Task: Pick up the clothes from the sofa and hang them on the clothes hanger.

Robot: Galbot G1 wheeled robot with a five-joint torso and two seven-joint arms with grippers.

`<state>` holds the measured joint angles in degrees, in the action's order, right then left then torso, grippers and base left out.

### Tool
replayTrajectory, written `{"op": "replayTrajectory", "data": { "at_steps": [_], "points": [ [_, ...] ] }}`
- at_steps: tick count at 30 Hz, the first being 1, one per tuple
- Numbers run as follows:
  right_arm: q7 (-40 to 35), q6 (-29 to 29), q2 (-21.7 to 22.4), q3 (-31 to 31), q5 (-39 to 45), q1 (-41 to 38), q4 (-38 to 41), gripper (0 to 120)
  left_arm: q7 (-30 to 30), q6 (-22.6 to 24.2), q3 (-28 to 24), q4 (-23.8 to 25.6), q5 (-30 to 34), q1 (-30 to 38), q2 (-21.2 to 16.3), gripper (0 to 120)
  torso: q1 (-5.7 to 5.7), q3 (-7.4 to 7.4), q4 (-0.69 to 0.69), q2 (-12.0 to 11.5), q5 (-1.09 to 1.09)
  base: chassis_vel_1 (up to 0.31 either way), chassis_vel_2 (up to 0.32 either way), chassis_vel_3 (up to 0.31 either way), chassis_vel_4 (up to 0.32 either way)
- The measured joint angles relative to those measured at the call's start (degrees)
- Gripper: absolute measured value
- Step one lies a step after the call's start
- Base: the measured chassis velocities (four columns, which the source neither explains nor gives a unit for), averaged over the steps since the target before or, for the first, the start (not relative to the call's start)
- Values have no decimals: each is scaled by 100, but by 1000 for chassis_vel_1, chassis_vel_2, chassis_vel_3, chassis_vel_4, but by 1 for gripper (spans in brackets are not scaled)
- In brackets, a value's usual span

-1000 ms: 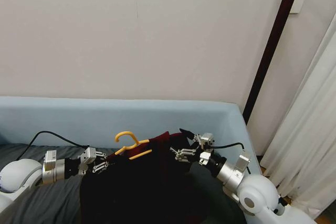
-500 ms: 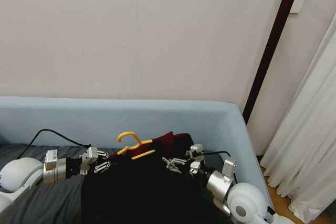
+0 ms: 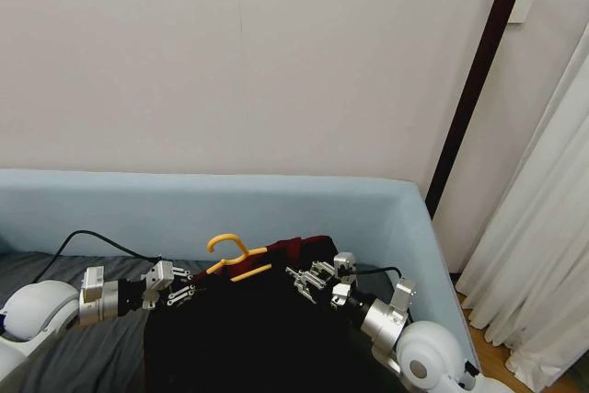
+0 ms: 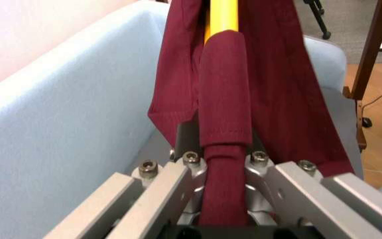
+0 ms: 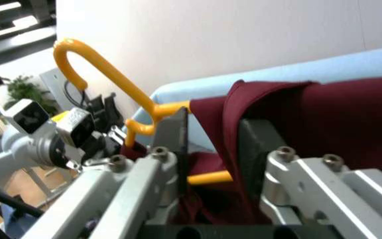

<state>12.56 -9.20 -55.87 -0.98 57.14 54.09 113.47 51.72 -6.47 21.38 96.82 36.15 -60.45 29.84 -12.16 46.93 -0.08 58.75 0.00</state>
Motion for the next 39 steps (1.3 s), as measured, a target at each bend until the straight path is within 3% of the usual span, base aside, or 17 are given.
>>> {"op": "replayTrajectory", "data": {
  "at_steps": [1, 2, 5, 7, 16, 25, 39],
  "points": [
    [62, 72, -19, -7, 23, -13, -32, 16, 0, -1, -1, 12, 0, -3, -3, 1, 0, 0, 0, 0, 0, 0, 0, 0, 0],
    [62, 72, -19, -7, 23, -13, -32, 16, 0, -1, -1, 12, 0, -3, -3, 1, 0, 0, 0, 0, 0, 0, 0, 0, 0],
    [228, 364, -26, -12, 252, -93, -68, 1, 1, -1, -8, 12, -10, 0, 25, 1, 0, 0, 0, 0, 0, 0, 0, 0, 0],
    [264, 407, -19, -4, 286, -112, -68, 0, 2, -1, -11, 12, -17, -2, 39, 1, 0, 0, 0, 0, 0, 0, 0, 0, 0],
    [1049, 758, 16, 0, 514, -161, -38, 0, -125, -3, -48, 98, -38, -53, 181, 1, 0, 0, 0, 0, 0, 0, 0, 0, 0],
    [2025, 842, -32, -94, -338, 129, -196, 0, -328, 173, 3, 428, 421, -171, 134, 1, 0, 0, 0, 0, 0, 0, 0, 0, 0],
    [2220, 1039, 40, -123, -1319, 347, -222, 0, -331, 229, 105, 635, 507, -299, 76, 1, 0, 0, 0, 0, 0, 0, 0, 0, 0]
  ]
}}
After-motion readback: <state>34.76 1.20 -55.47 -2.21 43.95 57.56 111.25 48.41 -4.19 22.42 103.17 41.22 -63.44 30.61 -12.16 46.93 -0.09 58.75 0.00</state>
